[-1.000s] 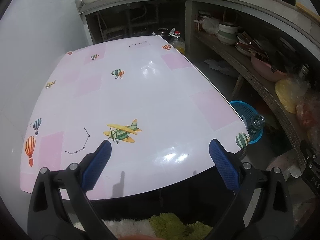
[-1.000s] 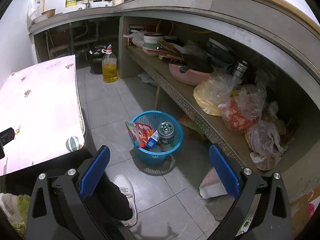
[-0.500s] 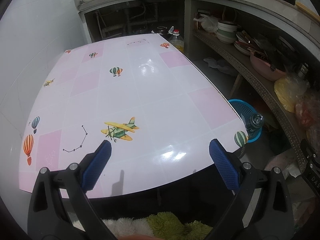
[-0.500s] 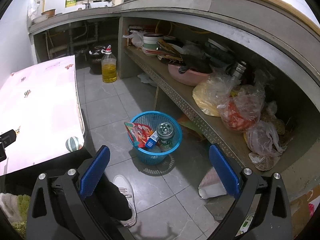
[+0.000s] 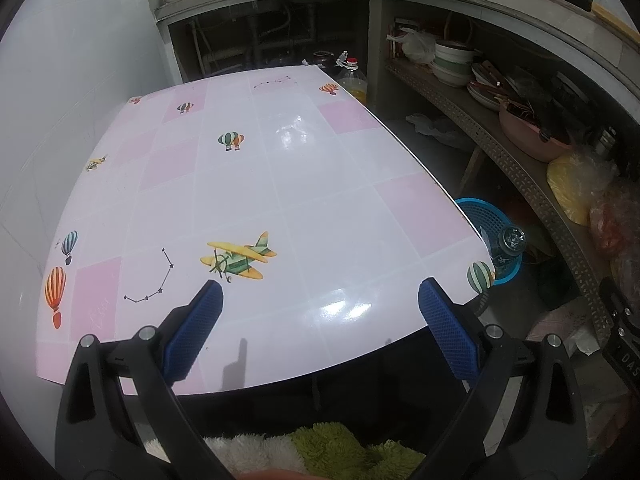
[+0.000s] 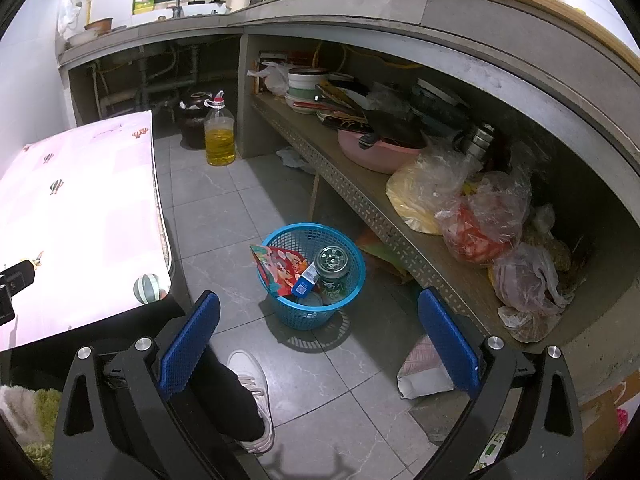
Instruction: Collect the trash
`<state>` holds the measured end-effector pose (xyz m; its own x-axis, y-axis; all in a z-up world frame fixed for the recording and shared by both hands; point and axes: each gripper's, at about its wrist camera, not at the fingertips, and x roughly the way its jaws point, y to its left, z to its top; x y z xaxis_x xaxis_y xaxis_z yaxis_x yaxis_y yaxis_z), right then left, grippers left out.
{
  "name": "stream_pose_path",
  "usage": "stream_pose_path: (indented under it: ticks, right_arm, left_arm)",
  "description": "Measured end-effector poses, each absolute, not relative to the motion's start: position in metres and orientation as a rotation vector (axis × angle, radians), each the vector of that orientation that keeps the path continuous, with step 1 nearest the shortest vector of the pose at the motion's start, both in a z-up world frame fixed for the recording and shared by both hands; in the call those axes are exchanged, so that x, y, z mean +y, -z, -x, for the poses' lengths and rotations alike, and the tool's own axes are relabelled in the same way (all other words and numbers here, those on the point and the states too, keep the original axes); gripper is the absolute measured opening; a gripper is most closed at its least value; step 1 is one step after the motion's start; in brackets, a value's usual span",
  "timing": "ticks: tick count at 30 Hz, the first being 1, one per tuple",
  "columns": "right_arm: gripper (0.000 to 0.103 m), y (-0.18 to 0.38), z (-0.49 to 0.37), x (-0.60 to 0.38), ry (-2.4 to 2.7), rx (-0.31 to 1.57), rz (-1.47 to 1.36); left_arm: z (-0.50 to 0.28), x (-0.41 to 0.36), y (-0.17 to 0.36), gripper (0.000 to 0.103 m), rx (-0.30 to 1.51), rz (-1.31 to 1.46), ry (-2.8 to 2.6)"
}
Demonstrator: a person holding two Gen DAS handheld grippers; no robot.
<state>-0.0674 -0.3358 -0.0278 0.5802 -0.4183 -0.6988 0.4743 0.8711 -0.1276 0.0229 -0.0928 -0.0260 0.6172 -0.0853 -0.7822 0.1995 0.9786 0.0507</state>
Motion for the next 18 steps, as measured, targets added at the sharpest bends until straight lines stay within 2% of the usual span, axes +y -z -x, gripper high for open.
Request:
stream_pose_path:
  ticks: [18]
  right_arm:
    - [0.096, 0.0256, 0.0650, -0.3334, 0.521, 0.796, -0.070]
  left_arm:
    - [-0.0230, -0.0924, 0.0273, 0.094, 0.898, -0.131, 0.167]
